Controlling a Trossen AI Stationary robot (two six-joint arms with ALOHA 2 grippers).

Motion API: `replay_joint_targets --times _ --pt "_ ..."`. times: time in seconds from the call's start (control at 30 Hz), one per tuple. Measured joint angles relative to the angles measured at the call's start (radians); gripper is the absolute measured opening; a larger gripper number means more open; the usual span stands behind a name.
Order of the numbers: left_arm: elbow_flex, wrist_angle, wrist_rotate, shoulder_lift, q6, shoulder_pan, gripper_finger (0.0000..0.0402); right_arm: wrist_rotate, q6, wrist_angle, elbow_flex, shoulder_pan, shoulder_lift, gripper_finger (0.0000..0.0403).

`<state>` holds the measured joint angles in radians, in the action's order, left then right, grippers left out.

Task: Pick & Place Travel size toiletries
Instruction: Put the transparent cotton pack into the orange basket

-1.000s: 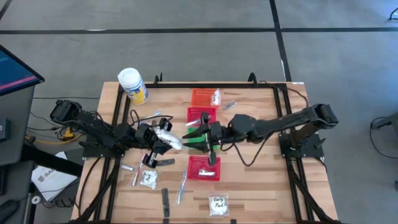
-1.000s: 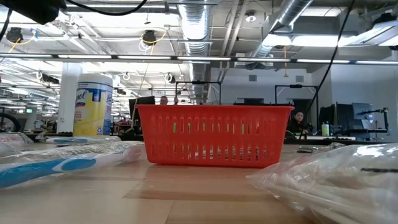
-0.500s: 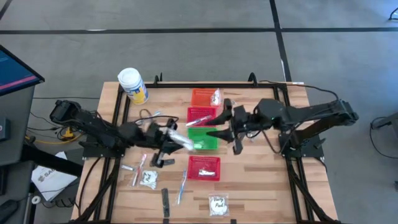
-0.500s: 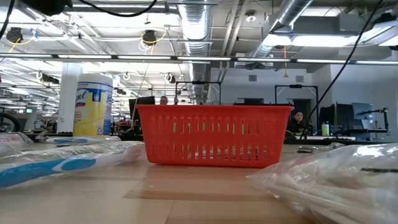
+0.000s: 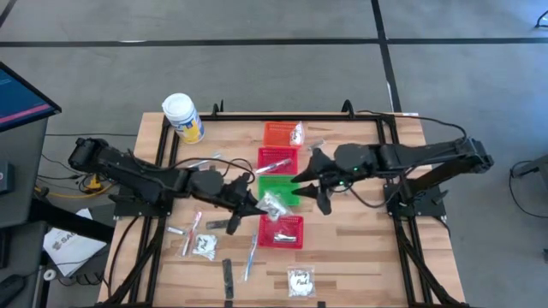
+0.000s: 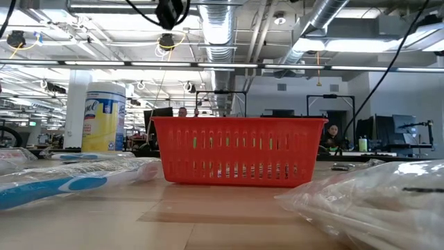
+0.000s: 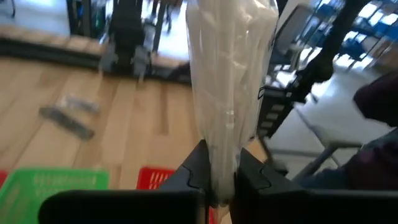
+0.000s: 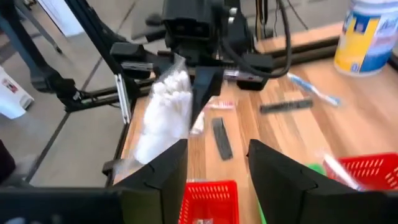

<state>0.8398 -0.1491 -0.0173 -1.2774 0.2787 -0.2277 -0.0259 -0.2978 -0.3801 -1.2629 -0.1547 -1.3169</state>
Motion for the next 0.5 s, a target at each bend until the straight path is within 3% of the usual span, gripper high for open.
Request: replay_joint_targets --times 0.27,0.5 --pt "0.0 0.076 -0.005 -0.001 0.017 0.027 0.0015 0.045 -0.052 0.033 0.0 0.0 -0.095 0.0202" --pt "0.001 0.187 -0.001 -0.001 0.057 0.025 0.0015 0.055 -0.052 0.068 0.0 0.002 -0.088 0.0232"
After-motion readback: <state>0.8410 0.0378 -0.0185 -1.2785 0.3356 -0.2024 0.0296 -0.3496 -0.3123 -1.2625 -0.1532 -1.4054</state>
